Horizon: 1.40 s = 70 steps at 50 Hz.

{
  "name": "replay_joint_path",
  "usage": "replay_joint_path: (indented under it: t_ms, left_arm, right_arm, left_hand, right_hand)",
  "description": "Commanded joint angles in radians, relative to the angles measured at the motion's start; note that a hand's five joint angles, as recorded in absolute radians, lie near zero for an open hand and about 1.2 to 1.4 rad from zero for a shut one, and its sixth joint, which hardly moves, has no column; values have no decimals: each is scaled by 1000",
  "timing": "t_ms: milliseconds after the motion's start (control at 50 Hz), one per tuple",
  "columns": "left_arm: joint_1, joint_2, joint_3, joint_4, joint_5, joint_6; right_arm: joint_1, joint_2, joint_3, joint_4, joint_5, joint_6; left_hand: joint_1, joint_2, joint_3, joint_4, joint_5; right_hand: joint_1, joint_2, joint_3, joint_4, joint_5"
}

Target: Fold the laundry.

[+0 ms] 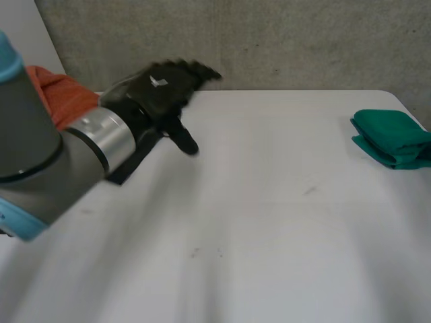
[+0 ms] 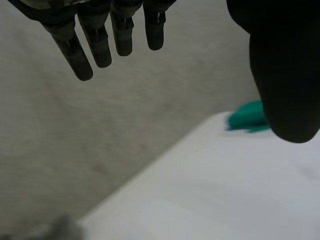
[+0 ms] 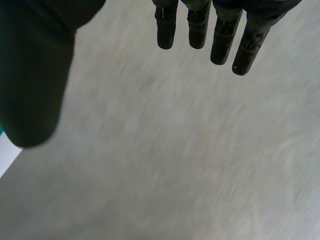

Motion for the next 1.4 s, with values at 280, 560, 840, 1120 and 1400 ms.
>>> replay_joint_path:
  t_ms: [280,560,840,1120,1400]
  left_arm:
    - [495,-336,186,180,-33,430]
    - [578,-592,335,297,-35,631]
    - [598,-729,482,361,-47,645]
    - [405,-403,281,468,-114,482]
    - [-90,-31,-68,469,-9,-197]
  right_arm:
    - [432,-277,500,-150,-447,213]
    - [438,-210,556,-92,-430,170]
    - [437,-208,579,-92,-409,155]
    - [434,-213,572,-97,-403,156]
    - [395,-256,523,-97,-292,176]
  left_hand:
    - [53,40,35,42,26]
    - [170,157,152,159,143]
    - [1123,1110,1104,1112,1096]
    - [1201,1188,1182,1190,1174]
    - [1201,1188,1182,1190,1174]
  right_hand:
    - [-27,-46,-40,-61,-62]
    - [-27,-46,-40,-61,-62]
    - [-27,-46,-40,-61,-62]
    - [-27,-46,-40,-61,-62]
    - [-27,-46,-40,-61,-62]
